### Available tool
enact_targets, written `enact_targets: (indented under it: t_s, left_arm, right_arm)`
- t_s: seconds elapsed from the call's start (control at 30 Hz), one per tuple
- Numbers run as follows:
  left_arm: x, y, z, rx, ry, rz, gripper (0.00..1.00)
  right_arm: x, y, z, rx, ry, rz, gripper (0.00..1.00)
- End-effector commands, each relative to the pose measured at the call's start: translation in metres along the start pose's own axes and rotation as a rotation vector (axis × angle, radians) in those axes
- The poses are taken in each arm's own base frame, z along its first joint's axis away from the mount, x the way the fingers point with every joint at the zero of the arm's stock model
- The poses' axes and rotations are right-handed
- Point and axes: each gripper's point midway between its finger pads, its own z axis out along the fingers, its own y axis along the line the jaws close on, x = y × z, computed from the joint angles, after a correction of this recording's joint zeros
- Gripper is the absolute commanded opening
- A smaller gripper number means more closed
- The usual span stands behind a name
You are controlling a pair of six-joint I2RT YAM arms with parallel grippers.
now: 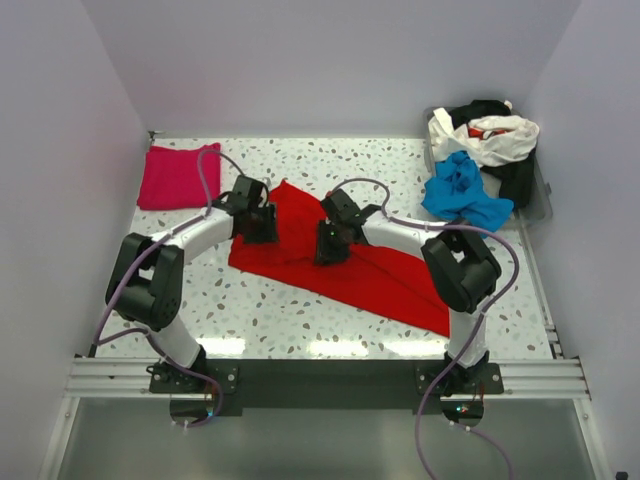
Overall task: Fold and stack the t-shirts
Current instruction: Fold the tshirt
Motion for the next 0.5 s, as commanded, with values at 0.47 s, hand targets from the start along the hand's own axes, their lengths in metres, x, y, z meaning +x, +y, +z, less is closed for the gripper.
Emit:
enact_targets:
  t_s: [0.47]
  left_arm:
    - [0.036, -0.01, -0.004, 0.023, 0.048, -0.025, 0.47]
  right_arm:
    - [-0.004, 0.009, 0.009, -0.03, 0.01, 0.0, 0.24]
